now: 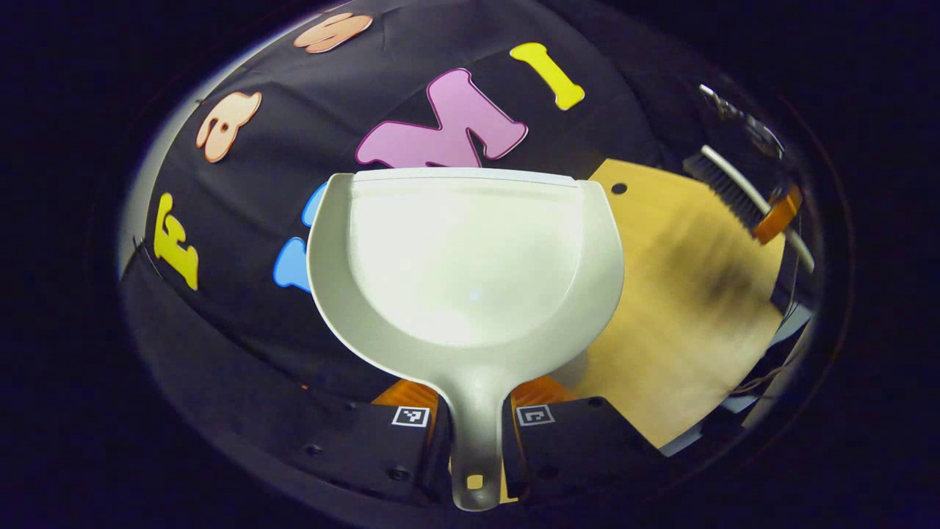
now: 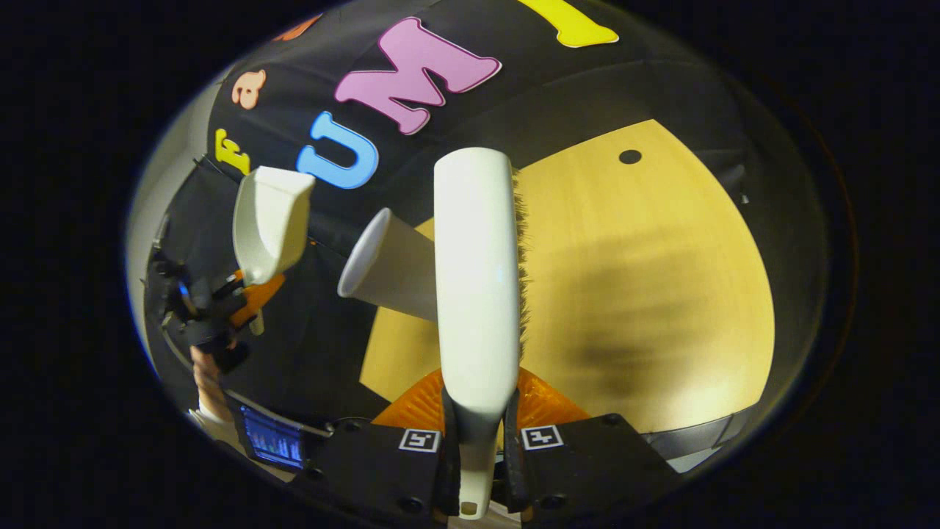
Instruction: Pick up the small broom and dustpan from the desktop, sweep the trash into the dustpan with the broom, and then empty the trash into the garbage bin.
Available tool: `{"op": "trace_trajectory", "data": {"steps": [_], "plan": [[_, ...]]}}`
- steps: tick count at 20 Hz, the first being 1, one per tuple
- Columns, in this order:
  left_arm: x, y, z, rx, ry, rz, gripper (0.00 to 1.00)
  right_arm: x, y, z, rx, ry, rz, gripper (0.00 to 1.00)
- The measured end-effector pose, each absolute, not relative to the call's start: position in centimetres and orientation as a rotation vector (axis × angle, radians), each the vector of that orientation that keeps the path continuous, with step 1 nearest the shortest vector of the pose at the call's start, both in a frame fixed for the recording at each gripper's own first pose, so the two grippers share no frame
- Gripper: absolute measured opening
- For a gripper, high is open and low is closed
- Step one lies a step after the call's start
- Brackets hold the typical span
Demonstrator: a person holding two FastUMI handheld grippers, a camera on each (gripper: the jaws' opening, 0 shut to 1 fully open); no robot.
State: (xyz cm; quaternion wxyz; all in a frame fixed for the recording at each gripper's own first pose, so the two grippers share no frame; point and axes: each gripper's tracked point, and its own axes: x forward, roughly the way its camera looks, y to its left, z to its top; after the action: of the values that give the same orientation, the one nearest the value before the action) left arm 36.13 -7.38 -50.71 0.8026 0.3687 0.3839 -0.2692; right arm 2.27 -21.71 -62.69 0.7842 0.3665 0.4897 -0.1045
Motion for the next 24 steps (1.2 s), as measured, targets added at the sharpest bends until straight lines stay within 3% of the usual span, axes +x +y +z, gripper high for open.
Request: {"op": "trace_trajectory", "data": {"steps": [3, 5, 10, 17, 24], "plan": [[30.6, -13.5, -58.8, 0.418, 1.095, -0.675, 0.27, 1.9, -21.8, -65.6, 0.727, 1.176, -0.321, 0.26], [25.2, -15.3, -63.2, 0.247, 1.282, -0.649, 0.27, 1.3, -21.7, -68.0, 0.693, 1.251, -0.38, 0.26], [21.0, -12.5, -73.1, 0.286, 1.543, -0.448, 0.28, -2.1, -20.1, -74.7, 0.608, 1.451, -0.45, 0.26], [24.2, -13.2, -73.1, 0.246, 1.705, -0.435, 0.27, -5.8, -18.7, -80.4, 0.526, 1.656, -0.509, 0.27], [23.8, -13.2, -74.2, 0.301, 1.764, -0.418, 0.27, -8.2, -18.1, -82.5, 0.498, 1.763, -0.555, 0.26]]}}
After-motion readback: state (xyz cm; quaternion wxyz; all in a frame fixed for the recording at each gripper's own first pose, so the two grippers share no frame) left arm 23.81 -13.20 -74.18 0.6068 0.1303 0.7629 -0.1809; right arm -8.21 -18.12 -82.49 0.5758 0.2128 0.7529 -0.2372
